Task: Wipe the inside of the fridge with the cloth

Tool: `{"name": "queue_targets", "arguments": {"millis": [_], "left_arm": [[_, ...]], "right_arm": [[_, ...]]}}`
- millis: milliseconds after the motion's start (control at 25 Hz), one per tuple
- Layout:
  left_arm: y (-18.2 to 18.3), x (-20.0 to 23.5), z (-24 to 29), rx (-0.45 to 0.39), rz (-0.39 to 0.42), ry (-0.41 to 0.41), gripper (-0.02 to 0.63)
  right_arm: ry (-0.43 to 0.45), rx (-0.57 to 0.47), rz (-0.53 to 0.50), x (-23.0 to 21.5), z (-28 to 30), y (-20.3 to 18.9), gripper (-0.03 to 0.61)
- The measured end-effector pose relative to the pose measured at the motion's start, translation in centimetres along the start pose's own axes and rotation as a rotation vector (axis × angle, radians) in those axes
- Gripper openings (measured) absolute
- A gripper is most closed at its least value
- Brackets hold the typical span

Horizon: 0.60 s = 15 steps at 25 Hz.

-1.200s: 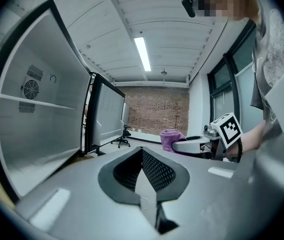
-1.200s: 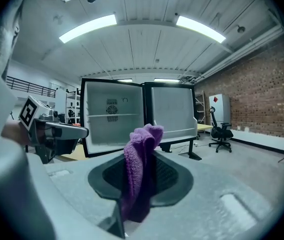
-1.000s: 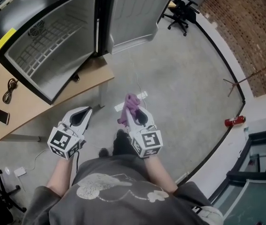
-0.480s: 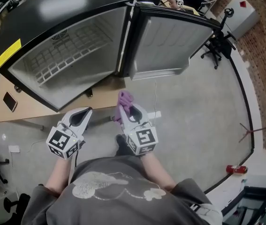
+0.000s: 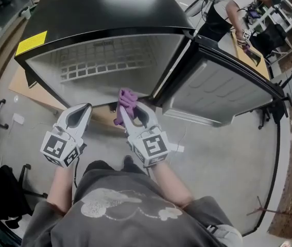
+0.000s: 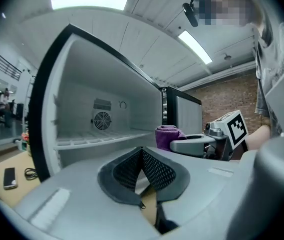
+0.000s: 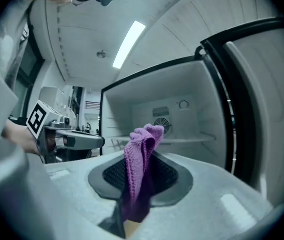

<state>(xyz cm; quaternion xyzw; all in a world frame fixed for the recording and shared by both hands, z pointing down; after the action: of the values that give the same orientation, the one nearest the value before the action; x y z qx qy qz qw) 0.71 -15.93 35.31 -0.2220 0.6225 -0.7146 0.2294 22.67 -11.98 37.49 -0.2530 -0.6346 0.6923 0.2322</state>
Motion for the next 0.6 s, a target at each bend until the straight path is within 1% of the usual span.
{"name": "queue_targets", "arguments": {"millis": [80,160,280,400,600], "left_arm": [[1.0,0.5,-0.7,-0.017,-0.006,0.081,0.017],[1.6,1.3,-1.6,-0.026,-0.005,0.140,0.017],[2.0,2.6,-2.9,-0.028,-0.018,0.207,0.017],[2.4,4.1,-3.7,-0.028,-0.034,0.240,0.017],[3.4,7.2,-4.4,-0.069,-0.030,0.265,0.017]], "right_arm": [[0.094,-0.026,-0.028,-0.2,2.2,1.5,0.081],[0.172,-0.061,-0.052,0.2,4.7,3.2,0.081],[0.247,-0.118,-0.090,1.0,8.2,5.8,0.083],[0.255,-0.139,-0.142,1.1,11.9,7.9,0.081],[0.232,-0.094,-0.186,1.0,17.9,9.8,0.081]]}}
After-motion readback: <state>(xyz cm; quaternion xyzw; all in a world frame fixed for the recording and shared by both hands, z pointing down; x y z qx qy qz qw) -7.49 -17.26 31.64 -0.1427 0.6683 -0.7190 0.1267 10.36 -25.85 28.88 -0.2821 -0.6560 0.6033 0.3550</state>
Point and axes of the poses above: the fingertips, and each gripper's own axes: z forward along the fingers, x to its left, y out of its top, the point moved 10 cm from there along -z, backward along the fingers, and after that the axes turned 15 degrees about y, right-handed, at the moved point
